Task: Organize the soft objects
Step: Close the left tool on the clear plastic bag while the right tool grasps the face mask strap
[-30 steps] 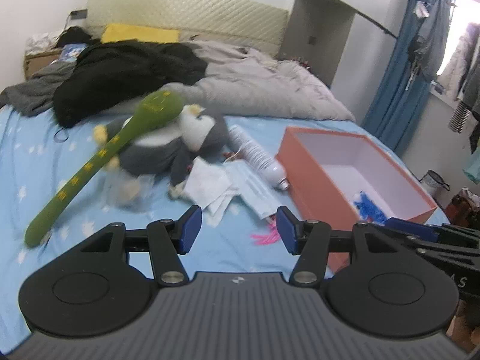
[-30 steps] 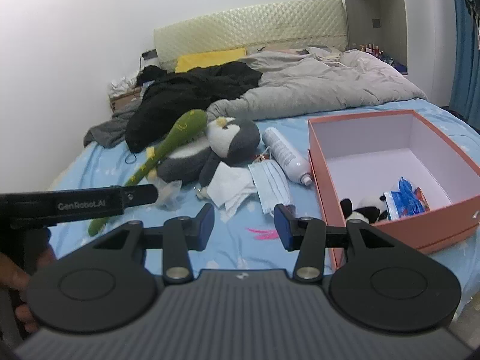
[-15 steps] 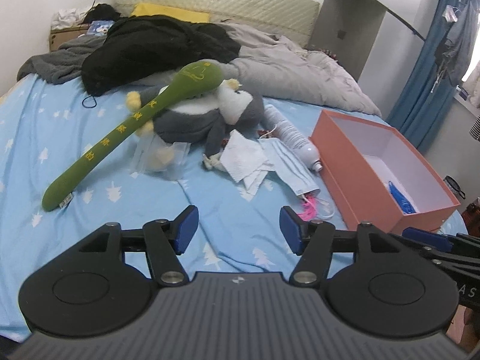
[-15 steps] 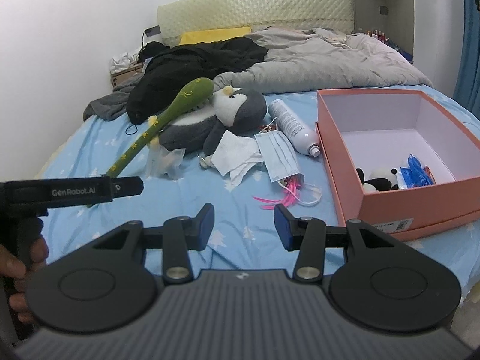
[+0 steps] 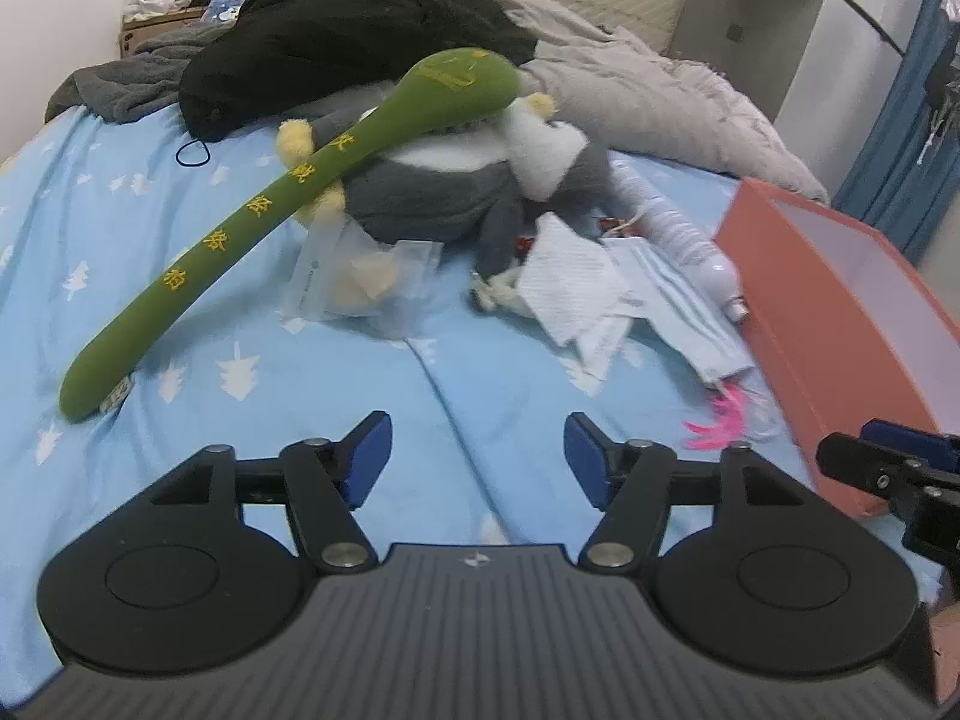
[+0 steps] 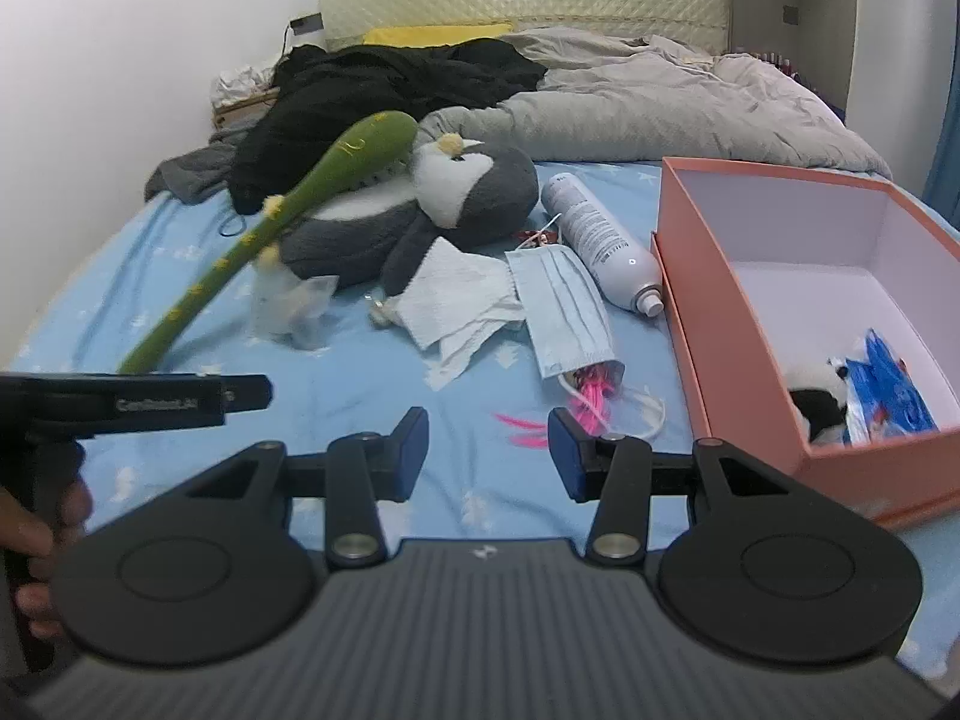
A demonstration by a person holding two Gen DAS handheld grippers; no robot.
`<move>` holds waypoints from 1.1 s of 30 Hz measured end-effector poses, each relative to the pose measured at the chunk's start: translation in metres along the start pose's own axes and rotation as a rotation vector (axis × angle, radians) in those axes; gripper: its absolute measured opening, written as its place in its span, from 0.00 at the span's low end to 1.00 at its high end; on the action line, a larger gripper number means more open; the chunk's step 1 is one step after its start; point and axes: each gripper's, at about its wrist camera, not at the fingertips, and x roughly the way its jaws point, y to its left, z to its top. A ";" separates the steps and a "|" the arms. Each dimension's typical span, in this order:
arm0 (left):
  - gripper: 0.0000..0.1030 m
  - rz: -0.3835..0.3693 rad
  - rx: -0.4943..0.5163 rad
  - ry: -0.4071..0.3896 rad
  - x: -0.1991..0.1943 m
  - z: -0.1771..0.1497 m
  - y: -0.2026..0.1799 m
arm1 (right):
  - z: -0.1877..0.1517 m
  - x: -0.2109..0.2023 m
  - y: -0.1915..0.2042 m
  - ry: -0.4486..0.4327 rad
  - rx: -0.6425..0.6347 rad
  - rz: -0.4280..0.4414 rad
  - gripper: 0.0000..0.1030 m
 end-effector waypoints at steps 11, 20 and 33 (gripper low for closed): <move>0.71 0.081 0.051 0.003 0.071 0.018 0.022 | 0.015 0.071 -0.002 0.016 -0.047 -0.021 0.63; 0.77 0.134 0.095 -0.024 0.111 0.035 0.034 | 0.019 0.113 -0.006 0.025 -0.118 -0.067 0.63; 0.77 0.169 0.142 -0.070 0.147 0.054 0.036 | 0.014 0.160 0.000 0.084 -0.283 -0.189 0.46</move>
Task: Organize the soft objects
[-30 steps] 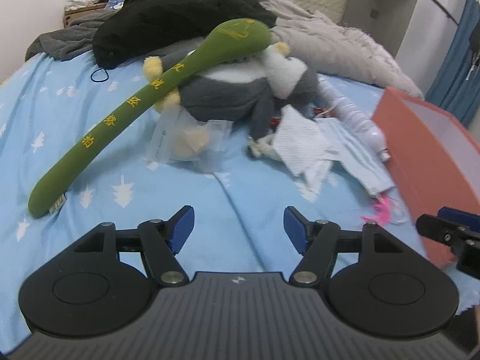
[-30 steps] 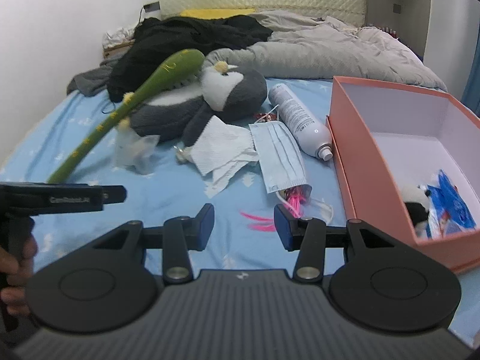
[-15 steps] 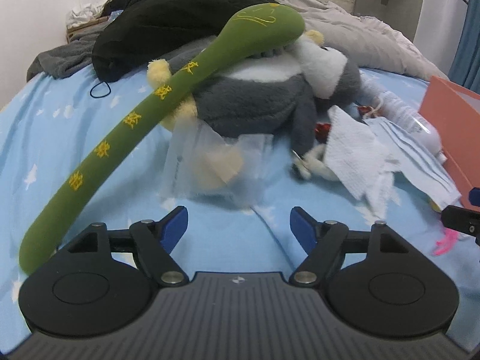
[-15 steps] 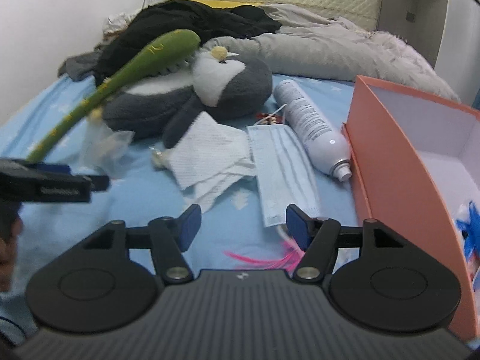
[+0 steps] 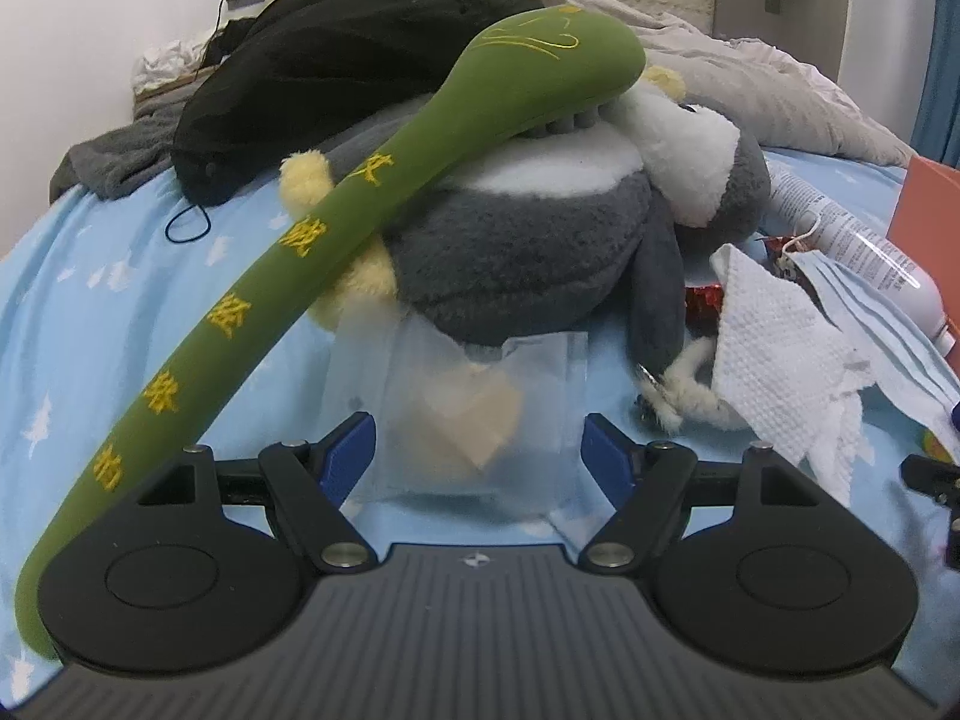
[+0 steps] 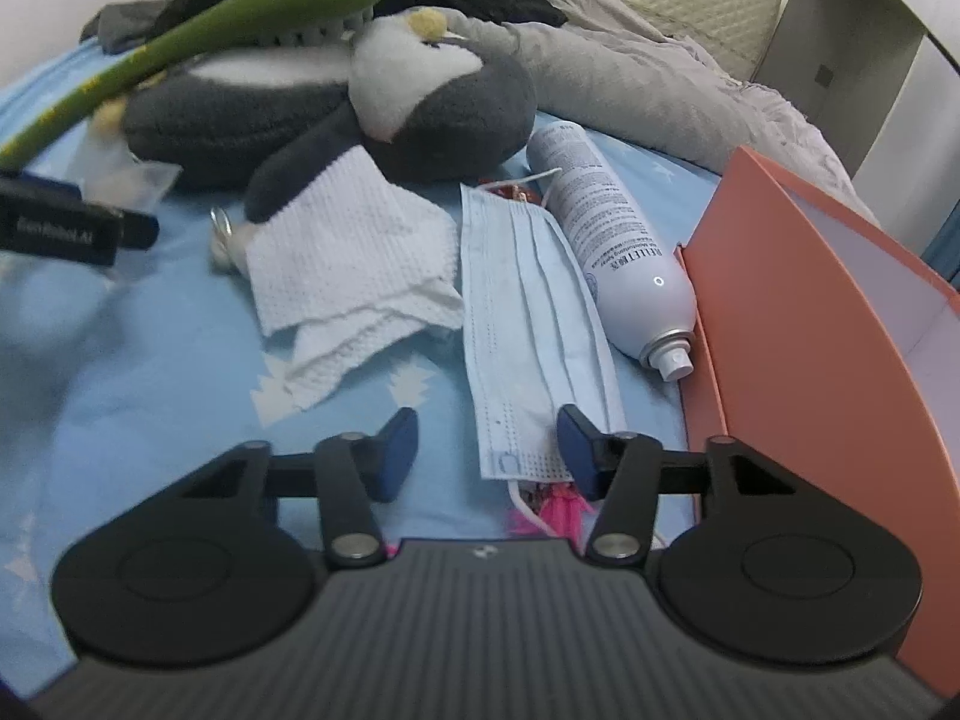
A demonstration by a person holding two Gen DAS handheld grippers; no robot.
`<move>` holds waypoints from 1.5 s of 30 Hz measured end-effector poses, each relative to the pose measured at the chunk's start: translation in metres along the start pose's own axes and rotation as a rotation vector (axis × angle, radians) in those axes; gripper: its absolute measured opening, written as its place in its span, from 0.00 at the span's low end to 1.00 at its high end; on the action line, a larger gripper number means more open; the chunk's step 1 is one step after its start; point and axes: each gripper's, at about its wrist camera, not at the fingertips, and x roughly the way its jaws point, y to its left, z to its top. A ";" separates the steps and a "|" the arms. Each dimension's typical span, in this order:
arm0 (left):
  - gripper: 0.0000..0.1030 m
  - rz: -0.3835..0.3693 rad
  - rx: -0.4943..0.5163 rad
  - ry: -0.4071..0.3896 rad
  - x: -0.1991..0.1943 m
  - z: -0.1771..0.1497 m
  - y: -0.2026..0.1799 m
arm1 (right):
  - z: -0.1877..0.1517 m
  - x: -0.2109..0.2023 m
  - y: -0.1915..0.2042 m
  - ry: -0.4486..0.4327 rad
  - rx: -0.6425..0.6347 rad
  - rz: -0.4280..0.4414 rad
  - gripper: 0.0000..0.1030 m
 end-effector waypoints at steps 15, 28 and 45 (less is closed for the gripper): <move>0.36 -0.036 -0.016 -0.014 -0.027 -0.003 0.000 | 0.004 -0.026 -0.016 -0.053 0.068 -0.017 0.05; 0.35 -0.143 -0.107 -0.011 -0.091 -0.019 -0.008 | -0.001 -0.087 -0.017 -0.139 0.066 0.010 0.05; 0.35 -0.176 -0.113 0.064 -0.092 -0.046 -0.027 | -0.020 -0.060 0.001 -0.115 -0.033 0.016 0.47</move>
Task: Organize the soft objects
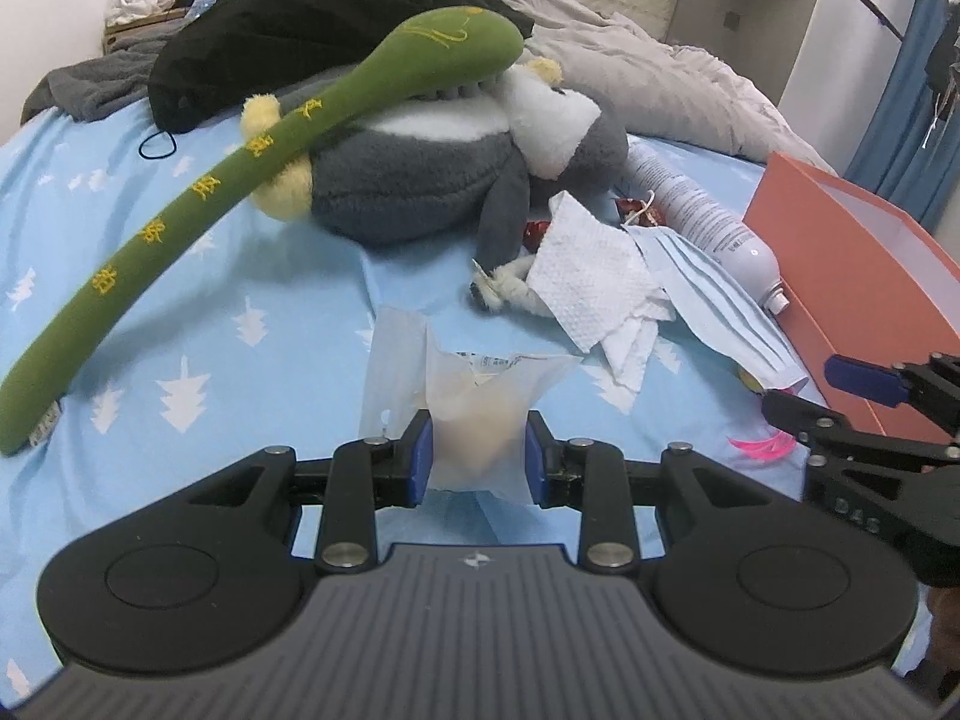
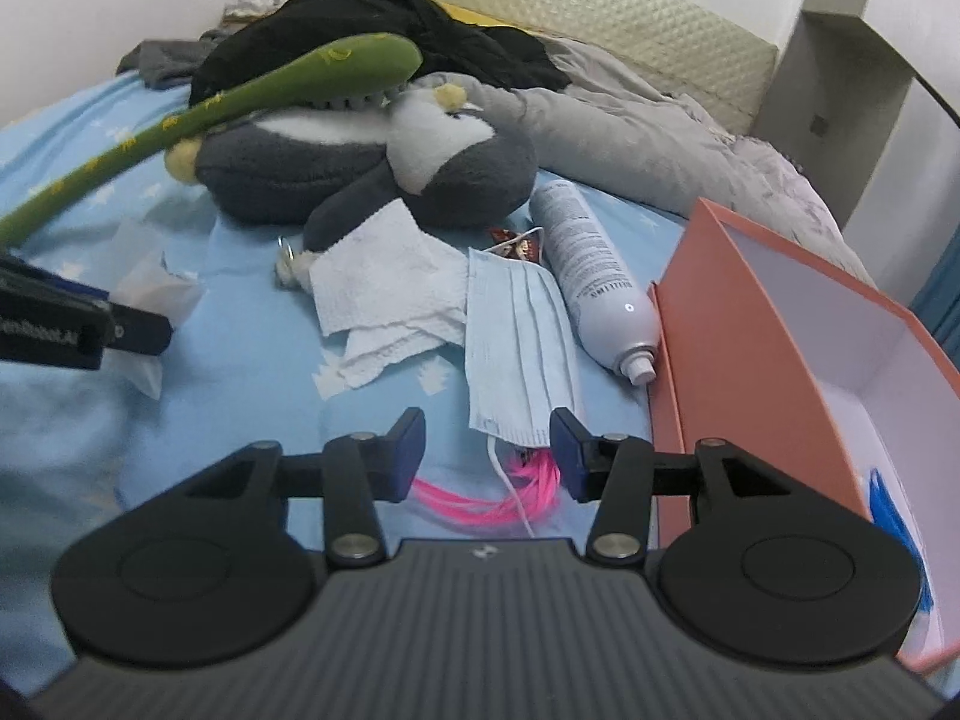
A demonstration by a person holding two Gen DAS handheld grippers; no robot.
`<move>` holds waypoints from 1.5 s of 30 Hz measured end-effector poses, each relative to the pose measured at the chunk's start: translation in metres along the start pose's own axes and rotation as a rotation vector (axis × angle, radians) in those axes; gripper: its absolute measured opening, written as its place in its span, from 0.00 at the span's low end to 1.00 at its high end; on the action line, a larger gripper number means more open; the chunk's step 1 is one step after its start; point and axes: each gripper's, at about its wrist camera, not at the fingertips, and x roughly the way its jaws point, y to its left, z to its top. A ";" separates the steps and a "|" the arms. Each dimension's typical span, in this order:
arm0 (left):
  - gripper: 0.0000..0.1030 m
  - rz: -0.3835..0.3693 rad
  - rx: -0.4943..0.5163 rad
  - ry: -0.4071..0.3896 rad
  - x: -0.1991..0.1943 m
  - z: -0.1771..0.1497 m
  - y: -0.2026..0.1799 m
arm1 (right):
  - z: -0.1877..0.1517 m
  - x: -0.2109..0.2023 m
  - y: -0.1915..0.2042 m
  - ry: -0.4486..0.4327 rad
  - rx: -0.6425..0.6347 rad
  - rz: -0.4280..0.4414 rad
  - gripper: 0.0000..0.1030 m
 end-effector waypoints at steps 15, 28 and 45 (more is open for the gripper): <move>0.35 0.010 -0.004 0.012 0.016 0.000 -0.003 | -0.005 0.030 0.005 0.008 -0.104 -0.068 0.04; 0.35 -0.009 -0.003 -0.005 -0.021 0.002 -0.013 | 0.009 -0.039 0.003 -0.051 -0.100 -0.059 0.04; 0.35 -0.023 -0.001 0.076 -0.074 -0.062 -0.028 | -0.037 -0.110 0.042 0.086 -0.064 0.174 0.04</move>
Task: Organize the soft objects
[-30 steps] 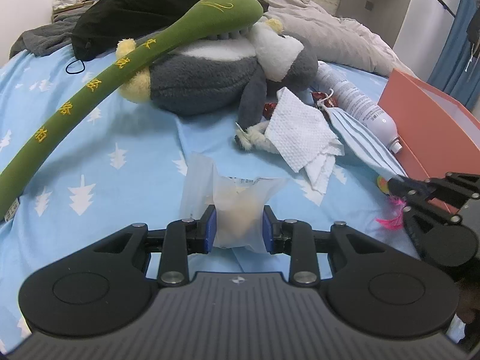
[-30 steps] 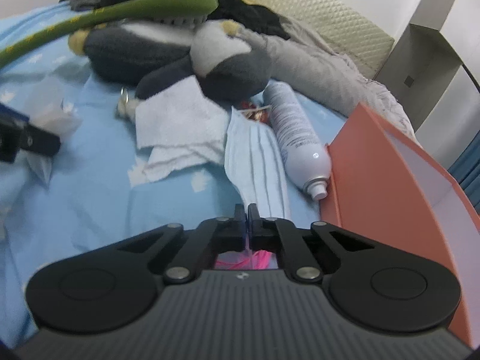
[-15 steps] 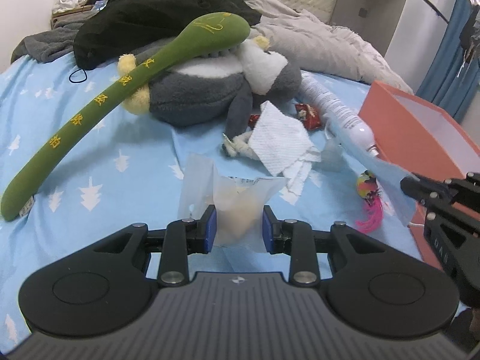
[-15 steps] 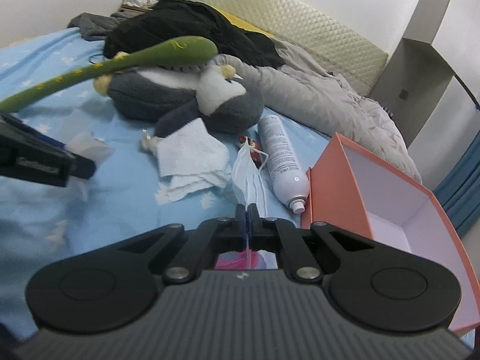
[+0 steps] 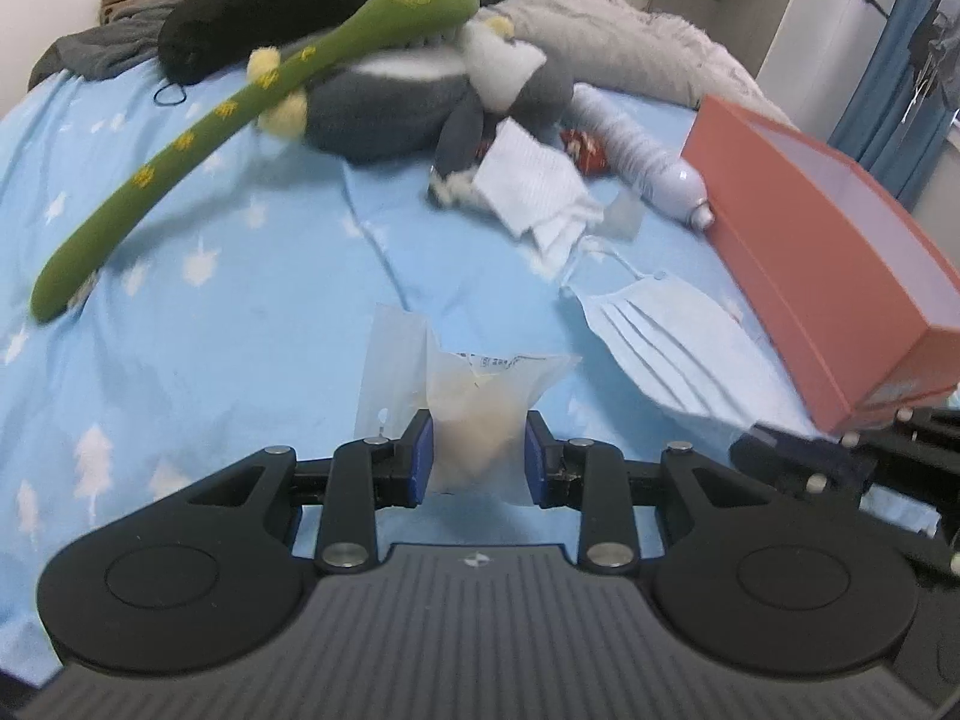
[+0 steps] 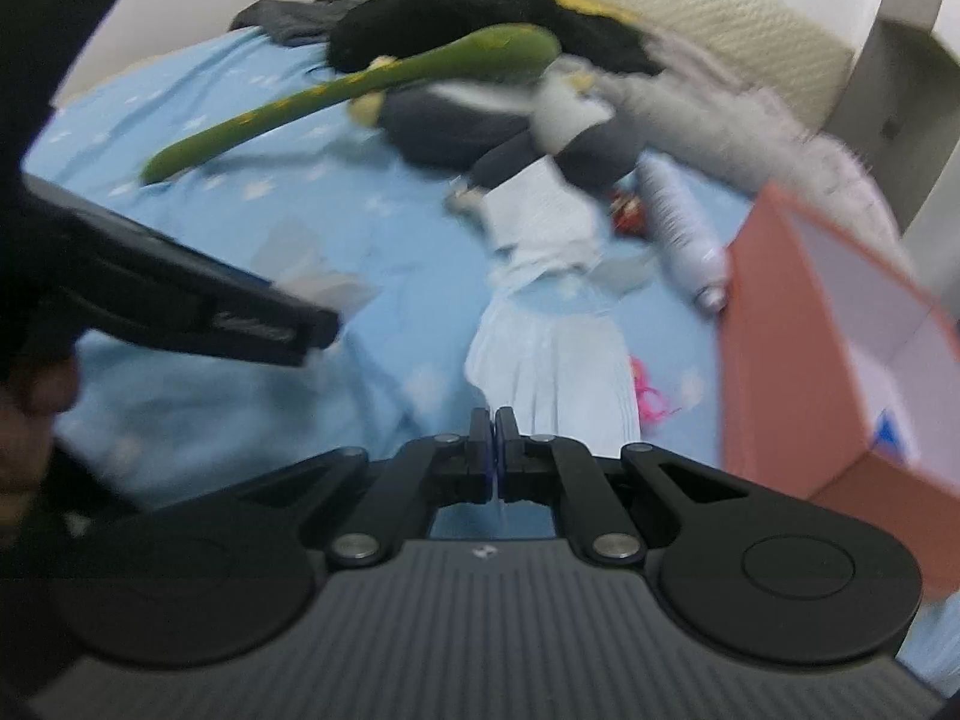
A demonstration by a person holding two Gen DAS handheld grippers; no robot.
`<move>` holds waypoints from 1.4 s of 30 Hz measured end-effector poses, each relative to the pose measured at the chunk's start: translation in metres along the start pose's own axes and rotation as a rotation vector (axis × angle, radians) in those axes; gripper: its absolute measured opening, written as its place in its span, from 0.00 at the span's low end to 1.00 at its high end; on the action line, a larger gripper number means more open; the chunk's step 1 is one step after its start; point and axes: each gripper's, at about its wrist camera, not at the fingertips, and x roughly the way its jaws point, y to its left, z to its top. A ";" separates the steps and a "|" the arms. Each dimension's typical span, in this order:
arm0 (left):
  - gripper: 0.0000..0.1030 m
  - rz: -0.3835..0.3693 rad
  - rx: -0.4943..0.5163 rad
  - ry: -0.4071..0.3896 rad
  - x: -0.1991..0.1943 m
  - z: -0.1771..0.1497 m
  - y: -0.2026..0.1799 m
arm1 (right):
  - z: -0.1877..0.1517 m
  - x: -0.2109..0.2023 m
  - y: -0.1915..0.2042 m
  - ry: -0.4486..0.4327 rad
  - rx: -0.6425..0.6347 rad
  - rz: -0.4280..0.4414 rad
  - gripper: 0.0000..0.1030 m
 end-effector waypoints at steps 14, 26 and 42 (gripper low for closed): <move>0.35 0.018 -0.004 0.014 0.013 -0.001 0.004 | -0.003 0.011 -0.036 0.009 0.267 0.109 0.49; 0.35 0.021 0.007 0.015 0.016 -0.002 0.002 | -0.016 0.061 -0.038 0.125 0.278 0.023 0.41; 0.35 0.000 -0.025 -0.010 0.003 0.009 0.001 | -0.001 0.021 -0.046 0.018 0.299 0.005 0.08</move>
